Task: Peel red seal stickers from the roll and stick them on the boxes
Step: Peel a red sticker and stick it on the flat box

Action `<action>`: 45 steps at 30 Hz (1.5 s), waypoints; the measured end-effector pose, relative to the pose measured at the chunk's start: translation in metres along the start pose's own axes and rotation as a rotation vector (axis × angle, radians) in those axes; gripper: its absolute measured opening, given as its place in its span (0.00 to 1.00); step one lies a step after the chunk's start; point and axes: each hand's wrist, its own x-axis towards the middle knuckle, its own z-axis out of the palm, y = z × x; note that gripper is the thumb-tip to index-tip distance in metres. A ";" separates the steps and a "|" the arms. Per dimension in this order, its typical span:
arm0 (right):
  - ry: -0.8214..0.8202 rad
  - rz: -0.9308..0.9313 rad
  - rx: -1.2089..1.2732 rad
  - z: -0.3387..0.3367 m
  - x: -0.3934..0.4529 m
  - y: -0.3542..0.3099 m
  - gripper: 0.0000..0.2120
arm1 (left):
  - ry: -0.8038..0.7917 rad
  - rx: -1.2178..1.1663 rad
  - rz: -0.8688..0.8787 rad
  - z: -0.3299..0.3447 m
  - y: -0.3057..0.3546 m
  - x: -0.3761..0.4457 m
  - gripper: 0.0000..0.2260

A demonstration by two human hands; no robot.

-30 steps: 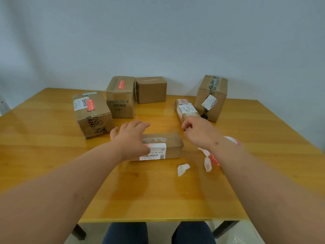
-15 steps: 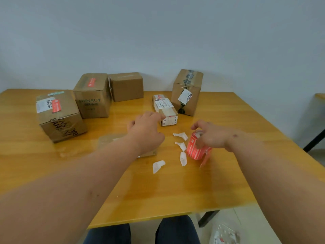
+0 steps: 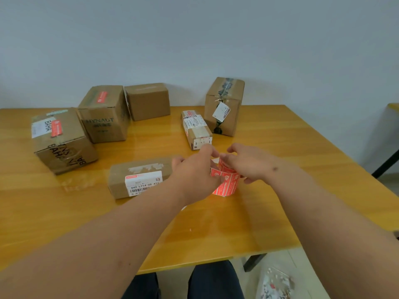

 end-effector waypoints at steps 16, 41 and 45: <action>0.338 -0.509 -0.205 0.017 -0.019 0.018 0.03 | -0.107 -0.141 -0.130 -0.002 -0.002 -0.002 0.09; 0.331 -0.537 -0.156 0.011 -0.018 0.018 0.09 | -0.042 -0.080 0.000 -0.018 0.006 0.000 0.17; 0.350 -0.560 -0.136 0.011 -0.017 0.018 0.09 | -0.043 -0.107 0.003 -0.017 0.004 0.002 0.14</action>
